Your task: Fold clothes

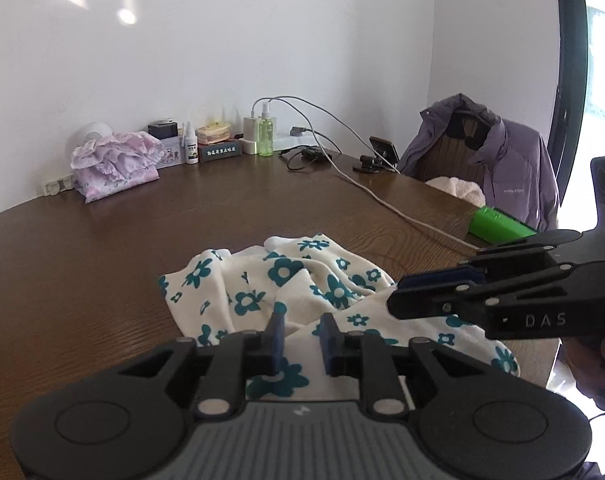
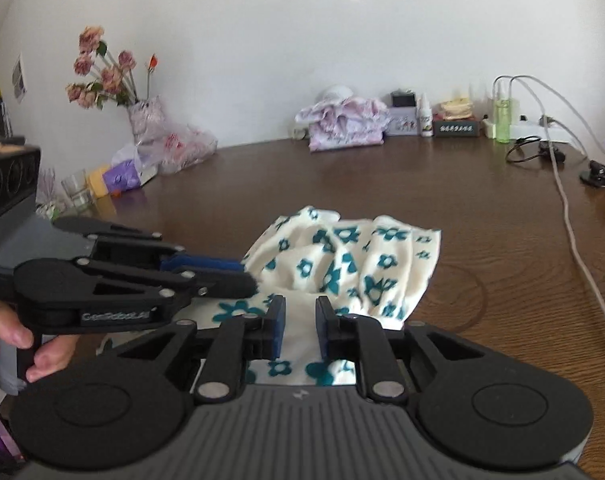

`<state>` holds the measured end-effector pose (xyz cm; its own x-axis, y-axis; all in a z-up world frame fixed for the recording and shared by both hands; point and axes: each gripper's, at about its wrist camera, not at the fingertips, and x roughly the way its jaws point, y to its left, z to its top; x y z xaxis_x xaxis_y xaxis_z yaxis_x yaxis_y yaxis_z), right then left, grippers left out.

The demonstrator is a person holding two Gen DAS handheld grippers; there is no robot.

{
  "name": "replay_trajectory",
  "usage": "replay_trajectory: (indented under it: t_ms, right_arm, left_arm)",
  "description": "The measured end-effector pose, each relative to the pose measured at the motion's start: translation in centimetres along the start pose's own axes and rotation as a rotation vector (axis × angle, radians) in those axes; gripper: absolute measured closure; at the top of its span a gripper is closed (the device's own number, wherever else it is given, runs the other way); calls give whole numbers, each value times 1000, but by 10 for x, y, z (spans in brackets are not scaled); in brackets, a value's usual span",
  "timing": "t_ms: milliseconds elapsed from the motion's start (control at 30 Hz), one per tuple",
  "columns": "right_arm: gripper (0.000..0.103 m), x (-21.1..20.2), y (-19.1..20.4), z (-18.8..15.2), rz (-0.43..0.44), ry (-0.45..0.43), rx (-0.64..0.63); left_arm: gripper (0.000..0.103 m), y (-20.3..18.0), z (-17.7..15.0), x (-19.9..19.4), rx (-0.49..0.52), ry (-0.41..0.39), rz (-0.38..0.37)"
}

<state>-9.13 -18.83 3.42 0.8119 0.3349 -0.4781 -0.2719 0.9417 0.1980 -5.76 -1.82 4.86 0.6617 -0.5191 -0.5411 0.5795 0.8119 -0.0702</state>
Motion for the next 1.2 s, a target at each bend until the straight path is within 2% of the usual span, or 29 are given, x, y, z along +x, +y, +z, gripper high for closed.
replay_trajectory:
  t_ms: [33,67,133,167,200,233,267,333,400,500,567,633,700,733,767,800,833,867,900,967,1067,1200]
  right_arm:
    - [57,-2,-6,1,-1,-4,23]
    - [55,-4,-12,2,-1,-7,49]
    - [57,7,-31,-2,76,40,177]
    - [65,13,-40,-5,117,64,244]
    - [90,20,-49,-7,158,89,311]
    - [99,16,-49,-6,166,72,325]
    - [99,10,-48,-4,168,50,331]
    - [99,-1,-45,0,173,4,344]
    - [99,-13,-36,3,141,-13,317]
    - [99,-7,-33,-4,59,24,301]
    - [98,12,-40,-14,36,90,323]
    - [87,19,-45,-19,31,98,354]
    - [79,7,-42,-13,-19,29,306]
    - [76,0,-33,-8,-67,-8,226]
    - [77,-7,-23,-2,-118,-45,139]
    - [82,-14,-14,3,-169,-82,51]
    - [94,-15,-3,5,-161,-79,-1]
    - [96,-15,8,7,-145,-71,-49]
    - [97,-15,19,9,-128,-64,-96]
    - [97,-2,28,5,-85,-12,-97]
    - [98,27,28,-14,-96,80,-97]
    - [98,25,28,-26,-94,56,-113]
  left_arm:
    - [60,6,-2,-8,-39,-16,0]
    - [54,12,-4,-13,-79,-23,-6]
    - [54,22,-9,-17,-151,-14,-26]
    - [56,26,-10,-15,-187,-1,-30]
    - [57,29,-11,-13,-220,9,-25]
    - [63,31,-11,-12,-243,12,-27]
    - [68,31,-10,-13,-253,4,-39]
    - [68,28,-8,-15,-248,-17,-62]
    - [68,21,-8,-12,-226,-13,-67]
    - [67,13,-12,2,-190,27,-36]
    - [67,9,-17,9,-178,51,-5]
    - [67,6,-19,9,-158,47,18]
    - [65,3,-19,2,-136,25,40]
    - [65,3,-18,-6,-126,-10,52]
    - [70,1,-16,-17,-118,-55,62]
    - [70,-2,-15,-28,-96,-100,63]
    - [70,-8,-13,-35,-56,-122,56]
    - [73,-16,-12,-39,-10,-124,50]
    - [76,-24,-12,-37,34,-112,56]
    - [80,-40,-17,-25,117,-54,90]
    - [85,-49,-33,-4,186,26,143]
    - [86,-53,-40,1,204,44,154]
